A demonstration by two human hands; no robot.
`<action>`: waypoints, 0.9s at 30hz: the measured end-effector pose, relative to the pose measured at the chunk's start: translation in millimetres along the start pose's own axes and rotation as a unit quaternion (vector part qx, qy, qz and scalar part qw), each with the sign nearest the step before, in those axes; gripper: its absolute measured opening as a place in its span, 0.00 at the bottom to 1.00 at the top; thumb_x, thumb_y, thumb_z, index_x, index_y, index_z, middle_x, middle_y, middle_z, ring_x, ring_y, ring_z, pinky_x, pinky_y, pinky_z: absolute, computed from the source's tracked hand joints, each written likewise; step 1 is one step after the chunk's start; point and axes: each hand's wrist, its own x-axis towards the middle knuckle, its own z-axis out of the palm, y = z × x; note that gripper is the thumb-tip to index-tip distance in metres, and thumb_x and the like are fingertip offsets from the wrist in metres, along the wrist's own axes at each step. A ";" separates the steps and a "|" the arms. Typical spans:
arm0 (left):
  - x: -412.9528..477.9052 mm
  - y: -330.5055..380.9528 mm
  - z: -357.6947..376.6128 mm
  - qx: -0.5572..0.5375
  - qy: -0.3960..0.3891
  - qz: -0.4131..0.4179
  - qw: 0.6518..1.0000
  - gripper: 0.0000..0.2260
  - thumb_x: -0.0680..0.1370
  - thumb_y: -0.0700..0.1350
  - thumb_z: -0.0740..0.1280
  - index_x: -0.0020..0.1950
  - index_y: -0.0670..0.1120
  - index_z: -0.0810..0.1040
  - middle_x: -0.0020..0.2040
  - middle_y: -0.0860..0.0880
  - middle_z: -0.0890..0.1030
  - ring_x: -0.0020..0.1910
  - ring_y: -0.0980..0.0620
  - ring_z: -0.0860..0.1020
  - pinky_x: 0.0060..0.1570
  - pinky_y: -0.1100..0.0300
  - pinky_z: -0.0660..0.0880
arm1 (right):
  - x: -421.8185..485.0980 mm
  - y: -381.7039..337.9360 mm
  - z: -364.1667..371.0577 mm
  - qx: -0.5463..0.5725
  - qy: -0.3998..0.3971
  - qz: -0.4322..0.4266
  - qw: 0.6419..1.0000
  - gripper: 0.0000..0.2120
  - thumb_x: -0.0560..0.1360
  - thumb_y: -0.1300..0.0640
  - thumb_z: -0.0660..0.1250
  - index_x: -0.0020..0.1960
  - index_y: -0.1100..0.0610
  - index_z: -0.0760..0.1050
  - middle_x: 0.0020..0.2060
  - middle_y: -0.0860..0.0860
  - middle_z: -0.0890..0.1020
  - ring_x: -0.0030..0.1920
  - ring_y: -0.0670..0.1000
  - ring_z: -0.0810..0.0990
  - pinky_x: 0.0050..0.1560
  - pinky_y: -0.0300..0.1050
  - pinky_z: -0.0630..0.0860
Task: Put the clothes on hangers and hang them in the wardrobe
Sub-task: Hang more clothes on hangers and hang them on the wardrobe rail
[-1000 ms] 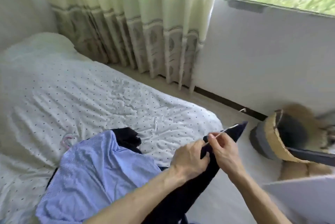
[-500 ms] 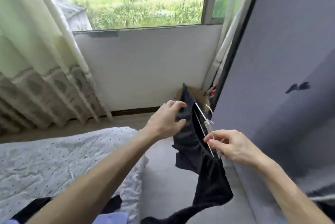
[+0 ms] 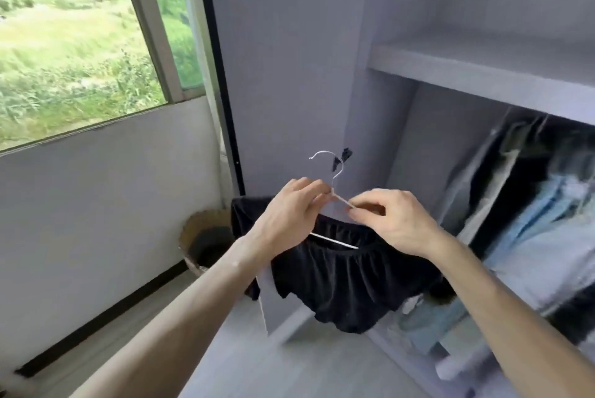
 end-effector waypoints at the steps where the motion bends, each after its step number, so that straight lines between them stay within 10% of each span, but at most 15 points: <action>1: 5.0 -0.6 5.8 -0.026 -0.010 -0.012 1.000 0.09 0.84 0.47 0.61 0.56 0.46 0.79 0.41 0.57 0.73 0.42 0.52 0.69 0.46 0.70 0.63 | -2.4 6.5 -4.4 -0.001 0.034 0.012 0.999 0.03 0.77 0.49 0.70 0.48 0.42 0.83 0.42 0.39 0.83 0.45 0.42 0.80 0.47 0.35 0.72; 7: 33.7 1.7 32.8 -0.148 -0.054 -0.082 0.984 0.09 0.84 0.47 0.61 0.58 0.52 0.81 0.41 0.58 0.74 0.46 0.56 0.71 0.47 0.75 0.64 | -38.5 61.1 -24.2 -0.207 0.094 0.149 0.962 0.15 0.80 0.44 0.62 0.64 0.45 0.78 0.57 0.41 0.79 0.62 0.51 0.70 0.66 0.46 0.67; 13: 54.8 -2.8 53.6 -0.194 -0.114 -0.063 0.972 0.09 0.84 0.48 0.61 0.57 0.55 0.81 0.47 0.52 0.78 0.51 0.52 0.74 0.52 0.66 0.68 | -72.0 86.4 -10.1 -0.322 0.165 0.160 0.918 0.08 0.79 0.50 0.67 0.54 0.50 0.83 0.47 0.47 0.82 0.50 0.54 0.73 0.52 0.50 0.76; 18: 69.2 -5.4 76.9 -0.173 -0.145 -0.038 0.973 0.10 0.84 0.50 0.60 0.59 0.55 0.80 0.44 0.53 0.77 0.50 0.51 0.71 0.50 0.61 0.66 | -80.8 71.0 -11.2 -0.234 0.025 0.247 0.940 0.10 0.83 0.49 0.58 0.42 0.41 0.67 0.35 0.45 0.75 0.37 0.45 0.73 0.39 0.45 0.71; 27: 120.8 -11.4 113.0 -0.093 -0.148 0.009 0.985 0.11 0.83 0.53 0.61 0.62 0.60 0.80 0.60 0.59 0.79 0.63 0.51 0.71 0.68 0.50 0.65 | -62.2 66.4 -10.5 0.065 -0.026 0.282 0.957 0.02 0.81 0.52 0.63 0.49 0.47 0.72 0.31 0.49 0.71 0.30 0.46 0.66 0.38 0.40 0.66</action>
